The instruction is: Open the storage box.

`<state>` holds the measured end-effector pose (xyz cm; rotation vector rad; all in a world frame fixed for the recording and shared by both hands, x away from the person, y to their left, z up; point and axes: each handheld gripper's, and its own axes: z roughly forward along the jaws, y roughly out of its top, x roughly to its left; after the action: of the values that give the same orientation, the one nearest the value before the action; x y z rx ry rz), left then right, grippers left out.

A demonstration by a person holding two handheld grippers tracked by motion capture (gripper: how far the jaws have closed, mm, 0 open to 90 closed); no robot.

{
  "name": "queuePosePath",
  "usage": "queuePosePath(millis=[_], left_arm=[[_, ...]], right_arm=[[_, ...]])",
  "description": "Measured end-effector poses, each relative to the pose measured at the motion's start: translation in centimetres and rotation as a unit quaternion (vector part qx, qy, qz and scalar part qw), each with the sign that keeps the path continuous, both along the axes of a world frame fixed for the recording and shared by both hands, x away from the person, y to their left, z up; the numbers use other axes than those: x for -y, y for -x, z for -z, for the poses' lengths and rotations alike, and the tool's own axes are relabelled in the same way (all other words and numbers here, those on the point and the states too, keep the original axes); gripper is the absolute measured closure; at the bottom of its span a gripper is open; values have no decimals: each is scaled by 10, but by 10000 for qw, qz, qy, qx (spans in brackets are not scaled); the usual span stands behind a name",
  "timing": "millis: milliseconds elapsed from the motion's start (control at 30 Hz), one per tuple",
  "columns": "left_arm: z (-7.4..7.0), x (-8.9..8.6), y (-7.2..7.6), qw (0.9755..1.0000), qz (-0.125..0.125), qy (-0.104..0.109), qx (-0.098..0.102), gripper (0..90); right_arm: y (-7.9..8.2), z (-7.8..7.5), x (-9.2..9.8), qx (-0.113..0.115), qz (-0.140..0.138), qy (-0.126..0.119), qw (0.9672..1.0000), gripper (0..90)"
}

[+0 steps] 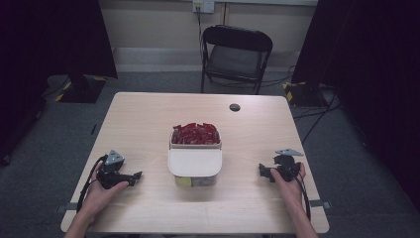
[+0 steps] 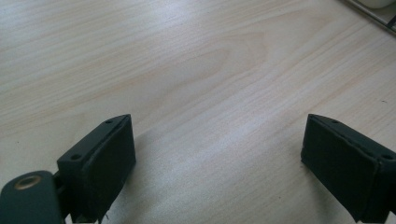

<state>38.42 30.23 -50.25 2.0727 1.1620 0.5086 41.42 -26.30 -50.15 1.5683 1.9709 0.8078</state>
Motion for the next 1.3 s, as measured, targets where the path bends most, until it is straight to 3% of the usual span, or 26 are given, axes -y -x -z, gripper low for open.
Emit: queuePosePath(millis=[133, 267, 300, 567, 600, 633, 1067, 1300], left_arm=[[0, 0, 0, 10000, 3, 3, -1, 95], [0, 0, 0, 10000, 3, 3, -3, 94], [0, 0, 0, 10000, 4, 2, -2, 94], [0, 0, 0, 10000, 3, 0, -3, 94], [0, 0, 0, 10000, 3, 2, -1, 95], [0, 0, 0, 10000, 0, 0, 0, 95], [0, 0, 0, 10000, -5, 5, -2, 95], [0, 0, 0, 10000, -3, 3, -2, 95]], right_arm=[[0, -1, 1, -35, -15, -24, 10000, 17], [2, -6, 4, 29, 2, -90, 10000, 165], [2, -6, 5, 14, -34, -117, 9999, 137], [8, -15, -1, 121, -204, -261, 9994, 161], [10, -18, -1, 79, -373, -464, 9982, 167], [11, -19, -2, 98, -409, -484, 9979, 168], [21, -33, -25, 368, -855, -432, 9947, 153], [28, -40, -39, 420, -1105, -564, 9914, 150]])
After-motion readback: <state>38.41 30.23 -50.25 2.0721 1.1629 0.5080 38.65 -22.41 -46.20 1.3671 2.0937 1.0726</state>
